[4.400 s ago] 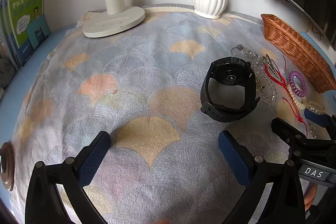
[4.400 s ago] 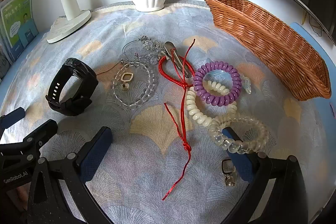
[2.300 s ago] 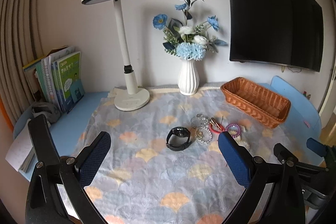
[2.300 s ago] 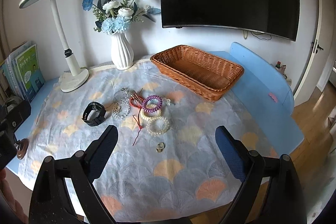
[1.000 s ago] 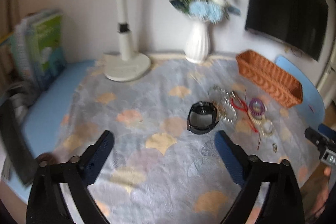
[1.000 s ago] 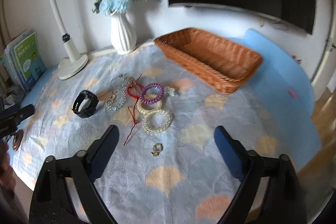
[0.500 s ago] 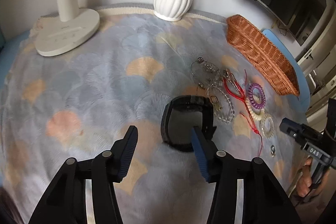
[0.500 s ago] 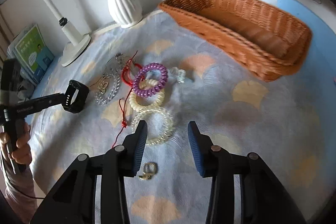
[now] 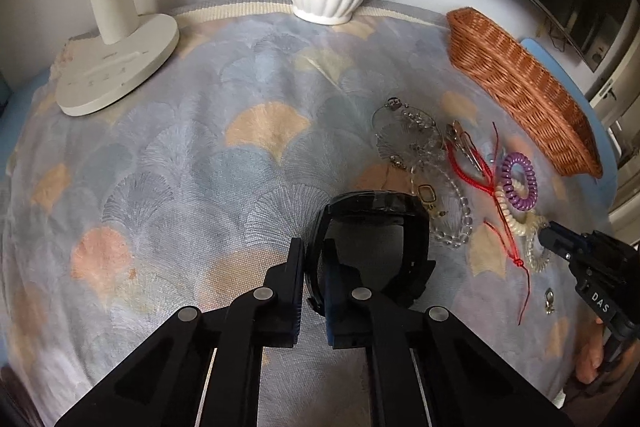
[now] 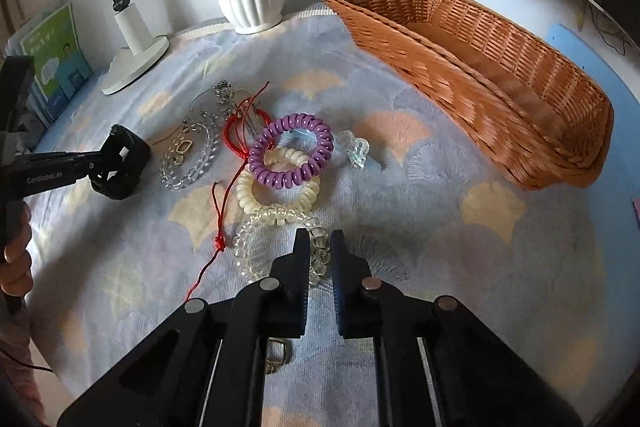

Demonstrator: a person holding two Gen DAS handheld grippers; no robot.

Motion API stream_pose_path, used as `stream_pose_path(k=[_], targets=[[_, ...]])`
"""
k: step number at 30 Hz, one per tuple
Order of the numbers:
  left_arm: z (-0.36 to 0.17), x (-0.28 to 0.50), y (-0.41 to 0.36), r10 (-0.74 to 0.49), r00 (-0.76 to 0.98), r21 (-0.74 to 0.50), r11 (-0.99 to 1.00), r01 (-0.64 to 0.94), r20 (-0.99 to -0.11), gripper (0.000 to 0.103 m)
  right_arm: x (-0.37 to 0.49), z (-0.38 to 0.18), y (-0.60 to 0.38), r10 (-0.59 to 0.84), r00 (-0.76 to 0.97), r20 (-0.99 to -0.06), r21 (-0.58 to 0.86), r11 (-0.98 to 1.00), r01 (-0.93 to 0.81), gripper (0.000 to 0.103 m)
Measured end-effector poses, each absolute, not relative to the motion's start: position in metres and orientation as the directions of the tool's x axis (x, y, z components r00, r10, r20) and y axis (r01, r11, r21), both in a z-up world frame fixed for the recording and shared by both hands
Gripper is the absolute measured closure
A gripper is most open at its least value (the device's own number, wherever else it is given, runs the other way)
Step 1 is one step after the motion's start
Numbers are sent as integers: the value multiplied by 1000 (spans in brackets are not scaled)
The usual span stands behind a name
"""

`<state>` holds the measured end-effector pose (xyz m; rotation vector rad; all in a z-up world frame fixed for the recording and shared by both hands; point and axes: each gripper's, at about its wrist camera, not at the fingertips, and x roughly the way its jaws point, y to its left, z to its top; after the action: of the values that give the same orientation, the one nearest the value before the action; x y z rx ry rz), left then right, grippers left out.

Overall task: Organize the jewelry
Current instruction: 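Grasp the black watch with the left tool while the right tool grasps the clear coil hair tie, then carry the watch and clear coil into the wicker basket and open both tools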

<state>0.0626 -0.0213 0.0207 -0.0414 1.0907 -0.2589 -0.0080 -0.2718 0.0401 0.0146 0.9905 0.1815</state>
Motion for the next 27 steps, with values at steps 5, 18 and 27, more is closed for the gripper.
stream_pose_path(k=[5, 18, 27], targets=[[33, 54, -23, -254, 454, -177, 962, 206, -854, 94, -22, 57, -285, 205, 554, -807, 138, 977, -160, 91], [129, 74, -121, -358, 537, -143, 905, 400, -764, 94, -15, 144, -370, 47, 732, -679, 39, 999, -28, 91], [139, 168, -249, -442, 453, -167, 833, 527, -774, 94, 63, 103, -428, 7, 621, -784, 60, 996, 64, 91]])
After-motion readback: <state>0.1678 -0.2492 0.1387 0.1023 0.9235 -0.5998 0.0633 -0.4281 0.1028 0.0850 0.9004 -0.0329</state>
